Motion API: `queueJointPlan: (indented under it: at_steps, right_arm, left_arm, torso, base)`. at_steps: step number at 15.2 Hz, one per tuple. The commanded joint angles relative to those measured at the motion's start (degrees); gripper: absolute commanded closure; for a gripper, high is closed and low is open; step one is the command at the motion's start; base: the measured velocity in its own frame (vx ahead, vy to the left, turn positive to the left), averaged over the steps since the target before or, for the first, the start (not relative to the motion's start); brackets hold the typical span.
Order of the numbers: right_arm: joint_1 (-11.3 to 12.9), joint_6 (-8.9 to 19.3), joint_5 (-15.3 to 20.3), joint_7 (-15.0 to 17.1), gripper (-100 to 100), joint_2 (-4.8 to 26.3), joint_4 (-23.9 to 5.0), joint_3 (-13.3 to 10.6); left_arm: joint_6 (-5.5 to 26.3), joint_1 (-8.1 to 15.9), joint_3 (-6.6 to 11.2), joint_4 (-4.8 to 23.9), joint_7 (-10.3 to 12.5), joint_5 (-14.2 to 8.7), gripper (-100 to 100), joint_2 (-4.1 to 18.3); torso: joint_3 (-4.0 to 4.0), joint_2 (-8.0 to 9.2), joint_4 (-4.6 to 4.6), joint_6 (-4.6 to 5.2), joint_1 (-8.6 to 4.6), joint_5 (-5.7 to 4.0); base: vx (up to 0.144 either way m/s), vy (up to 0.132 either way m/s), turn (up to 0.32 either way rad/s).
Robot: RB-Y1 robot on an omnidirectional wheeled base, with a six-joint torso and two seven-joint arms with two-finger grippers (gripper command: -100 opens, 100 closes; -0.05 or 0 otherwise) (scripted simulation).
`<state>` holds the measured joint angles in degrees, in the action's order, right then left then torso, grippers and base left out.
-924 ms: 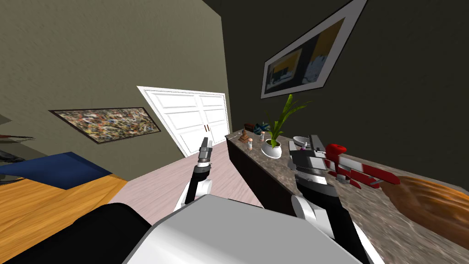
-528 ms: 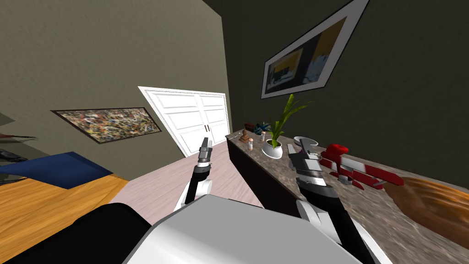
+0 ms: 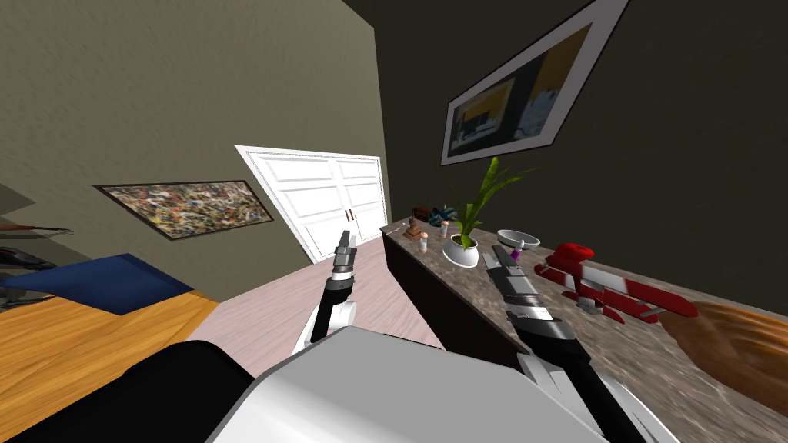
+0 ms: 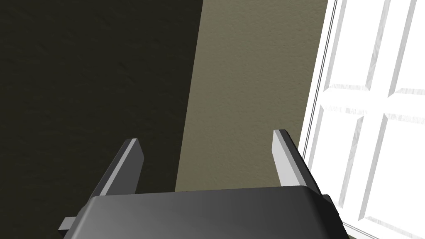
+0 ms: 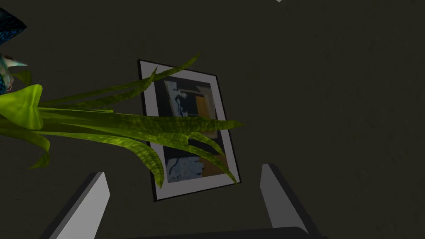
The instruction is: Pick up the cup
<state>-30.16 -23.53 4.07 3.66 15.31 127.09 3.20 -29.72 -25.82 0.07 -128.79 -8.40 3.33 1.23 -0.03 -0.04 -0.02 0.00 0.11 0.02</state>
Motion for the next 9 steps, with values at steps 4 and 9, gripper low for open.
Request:
queueJointPlan:
  at_steps: [4,9]
  right_arm:
    - [-1.71,-0.57,0.87,-0.19,-100,5.77,-3.51,1.46]
    - [-3.85,-1.27,1.92,-0.35,-100,12.03,-7.88,3.3]
  left_arm:
    - [0.0,0.0,0.0,0.0,0.0,0.0,0,0.0]
    - [0.0,0.0,0.0,0.0,0.0,0.0,0,0.0]
  torso:
    - [-0.01,-0.03,0.0,0.0,0.04,0.01]
    - [-0.01,-0.03,0.0,-0.01,0.0,0.0]
  base:
    - [0.016,0.042,0.012]
    - [0.018,0.035,0.019]
